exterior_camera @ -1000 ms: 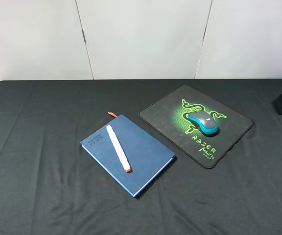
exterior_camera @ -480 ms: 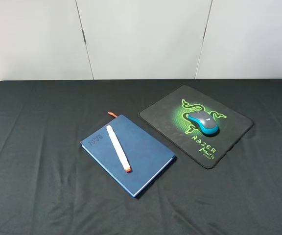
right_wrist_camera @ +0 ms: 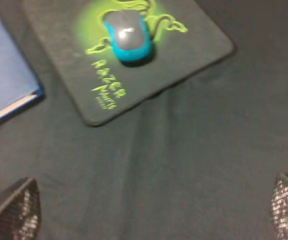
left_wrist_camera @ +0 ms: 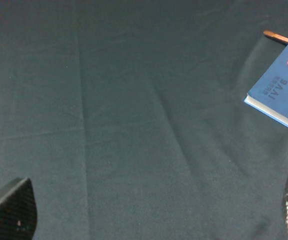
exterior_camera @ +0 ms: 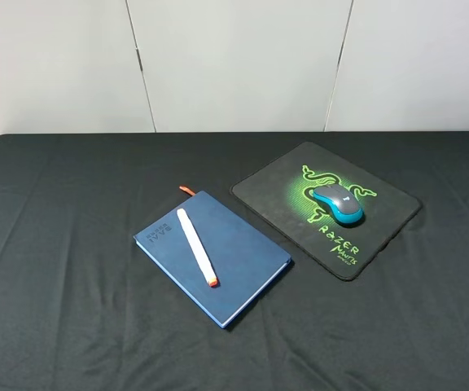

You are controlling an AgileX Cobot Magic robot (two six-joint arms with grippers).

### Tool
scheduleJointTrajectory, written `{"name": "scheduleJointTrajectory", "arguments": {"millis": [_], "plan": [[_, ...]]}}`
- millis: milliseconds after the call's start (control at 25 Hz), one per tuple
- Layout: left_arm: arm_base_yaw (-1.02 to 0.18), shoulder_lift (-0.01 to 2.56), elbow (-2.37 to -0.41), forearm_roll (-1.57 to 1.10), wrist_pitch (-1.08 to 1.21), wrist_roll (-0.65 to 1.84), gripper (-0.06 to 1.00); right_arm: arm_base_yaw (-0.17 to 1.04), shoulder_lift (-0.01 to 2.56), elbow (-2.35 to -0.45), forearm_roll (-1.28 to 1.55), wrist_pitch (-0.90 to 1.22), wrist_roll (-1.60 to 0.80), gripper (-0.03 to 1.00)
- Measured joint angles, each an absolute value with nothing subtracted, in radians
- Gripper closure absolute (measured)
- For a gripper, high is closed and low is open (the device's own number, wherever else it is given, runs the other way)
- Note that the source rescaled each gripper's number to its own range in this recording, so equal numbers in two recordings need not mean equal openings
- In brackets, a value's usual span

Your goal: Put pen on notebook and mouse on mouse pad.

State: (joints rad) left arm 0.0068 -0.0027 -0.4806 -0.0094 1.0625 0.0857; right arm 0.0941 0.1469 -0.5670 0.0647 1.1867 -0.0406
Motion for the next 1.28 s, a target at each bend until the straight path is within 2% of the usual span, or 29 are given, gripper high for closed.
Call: {"name": "scheduleJointTrajectory", "arguments": {"millis": [240, 1280], "plan": [[0.007, -0.003, -0.481, -0.009, 1.062, 0.086, -0.03, -0.004, -0.002, -0.528, 0.065, 1.068, -0.041, -0.03], [0.007, -0.003, -0.481, -0.009, 1.062, 0.086, -0.03, -0.008, -0.005, -0.489, 0.065, 1.032, -0.041, -0.03]]}}
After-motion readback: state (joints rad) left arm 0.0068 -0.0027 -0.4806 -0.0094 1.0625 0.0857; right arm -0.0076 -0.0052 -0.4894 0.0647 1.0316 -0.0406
